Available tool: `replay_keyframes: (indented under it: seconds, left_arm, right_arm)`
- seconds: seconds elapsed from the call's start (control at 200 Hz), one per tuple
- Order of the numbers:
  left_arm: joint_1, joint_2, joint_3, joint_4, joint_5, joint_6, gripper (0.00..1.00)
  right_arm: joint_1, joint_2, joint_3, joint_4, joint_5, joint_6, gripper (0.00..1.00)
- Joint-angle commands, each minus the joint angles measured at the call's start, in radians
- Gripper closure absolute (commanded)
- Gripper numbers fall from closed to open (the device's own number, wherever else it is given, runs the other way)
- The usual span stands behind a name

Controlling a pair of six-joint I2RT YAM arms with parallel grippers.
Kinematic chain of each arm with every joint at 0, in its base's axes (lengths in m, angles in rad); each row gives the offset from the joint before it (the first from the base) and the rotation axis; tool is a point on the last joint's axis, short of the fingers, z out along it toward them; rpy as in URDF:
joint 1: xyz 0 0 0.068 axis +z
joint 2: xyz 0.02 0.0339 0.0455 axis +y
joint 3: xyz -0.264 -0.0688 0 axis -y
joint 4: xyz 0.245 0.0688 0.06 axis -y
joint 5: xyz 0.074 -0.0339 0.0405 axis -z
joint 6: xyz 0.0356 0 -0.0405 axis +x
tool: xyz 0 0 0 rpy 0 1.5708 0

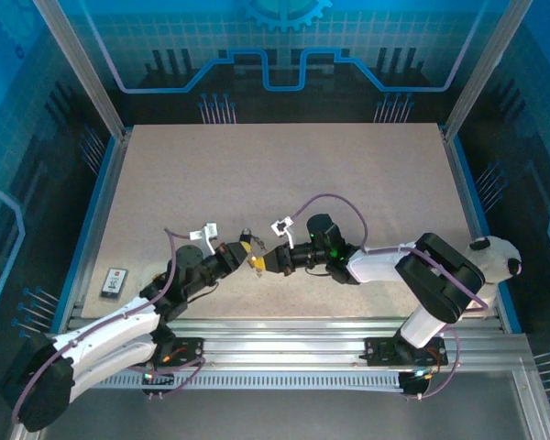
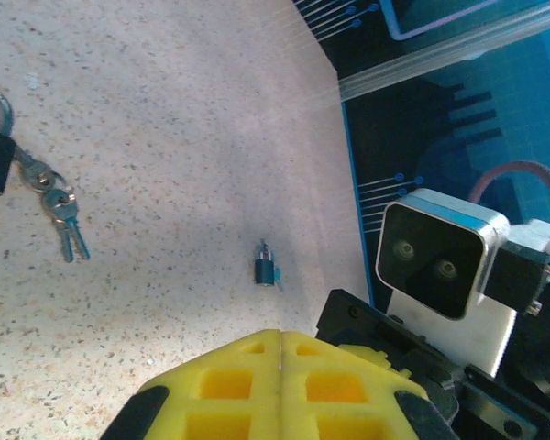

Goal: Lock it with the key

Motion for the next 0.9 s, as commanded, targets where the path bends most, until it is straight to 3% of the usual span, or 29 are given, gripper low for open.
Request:
replay_keyframes:
  seconds: [0.0, 0.385, 0.615, 0.896]
  left_arm:
    - [0.007, -0.039, -0.03, 0.068, -0.021, 0.042, 1.0]
    - [0.007, -0.081, -0.064, 0.126, 0.006, 0.075, 1.0]
    - [0.009, -0.074, -0.088, 0.181, 0.029, 0.073, 1.0]
    - [0.007, -0.073, -0.108, 0.236, 0.056, 0.068, 1.0]
  right_arm:
    - [-0.037, 0.0, -0.04, 0.188, -0.121, 0.108, 1.0]
    - [-0.045, 0.032, -0.049, 0.376, -0.213, 0.23, 1.0]
    - [-0.064, 0.127, -0.049, 0.655, -0.259, 0.411, 1.0]
    - [-0.068, 0.126, -0.04, 0.658, -0.276, 0.404, 1.0]
